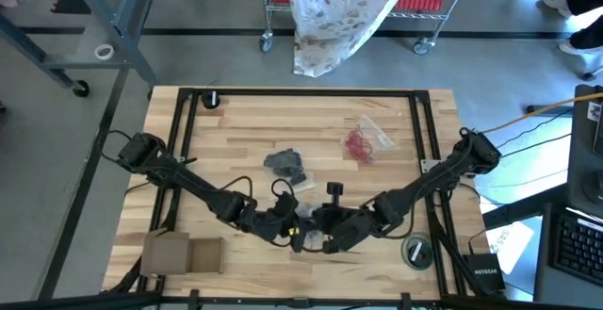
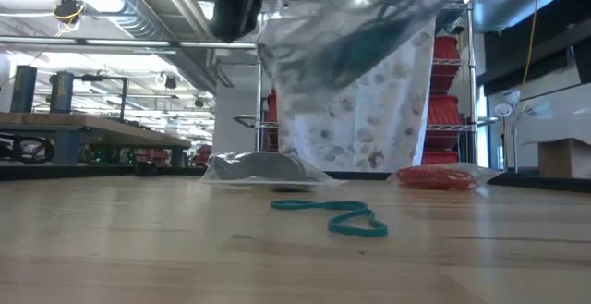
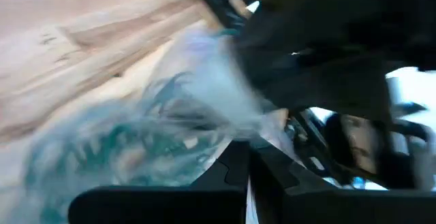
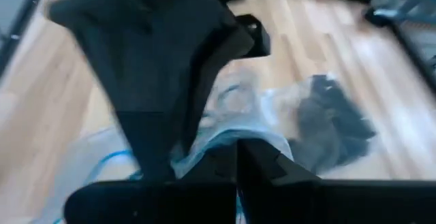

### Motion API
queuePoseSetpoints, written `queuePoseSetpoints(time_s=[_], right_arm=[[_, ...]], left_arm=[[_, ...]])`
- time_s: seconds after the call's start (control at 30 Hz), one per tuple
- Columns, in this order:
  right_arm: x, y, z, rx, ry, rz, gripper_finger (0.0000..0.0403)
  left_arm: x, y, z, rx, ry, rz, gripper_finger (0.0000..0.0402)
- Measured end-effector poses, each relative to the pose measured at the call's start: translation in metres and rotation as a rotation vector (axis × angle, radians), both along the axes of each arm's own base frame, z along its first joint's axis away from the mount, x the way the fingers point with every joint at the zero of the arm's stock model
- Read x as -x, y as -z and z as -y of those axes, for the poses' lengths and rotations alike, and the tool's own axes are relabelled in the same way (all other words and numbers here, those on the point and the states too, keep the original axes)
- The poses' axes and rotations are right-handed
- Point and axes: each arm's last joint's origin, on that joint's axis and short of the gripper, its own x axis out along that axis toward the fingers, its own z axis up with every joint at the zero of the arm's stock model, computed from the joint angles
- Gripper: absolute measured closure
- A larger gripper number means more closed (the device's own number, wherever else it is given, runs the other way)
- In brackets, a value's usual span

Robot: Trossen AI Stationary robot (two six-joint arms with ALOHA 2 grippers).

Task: Sort rubber bands
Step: Put the blue rubber band into the transparent zip lock bag

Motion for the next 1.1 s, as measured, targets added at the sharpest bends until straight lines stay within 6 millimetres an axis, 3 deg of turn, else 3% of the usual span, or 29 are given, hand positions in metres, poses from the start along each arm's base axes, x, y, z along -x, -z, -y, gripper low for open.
queuePoseSetpoints(time_s=[0.13, 0.27, 0.57, 0.7, 0.93, 1.1], right_arm=[[-0.006, 0.015, -0.002, -0.089, 0.007, -0.051, 0.0400], [-0.004, 0.016, -0.002, -0.119, 0.013, -0.081, 0.0364], [0.018, -0.020, 0.006, -0.193, -0.079, -0.084, 0.0261], [0.028, -0.032, 0.011, -0.204, -0.098, -0.106, 0.0252], [0.034, -0.025, 0.008, -0.271, -0.171, -0.227, 0.0251], [0.047, -0.020, 0.000, -0.207, -0.164, -0.295, 0.0251]], left_arm=[[-0.001, -0.004, 0.002, -0.017, 0.025, 0.037, 0.0401], [0.001, -0.001, 0.000, -0.035, 0.017, -0.007, 0.0401], [0.004, 0.004, -0.002, -0.064, 0.005, -0.069, 0.0401], [0.005, 0.007, -0.002, -0.081, 0.000, -0.085, 0.0401], [0.006, 0.008, -0.002, -0.101, -0.016, -0.097, 0.0401], [0.008, 0.010, 0.000, -0.103, -0.015, -0.113, 0.0401]])
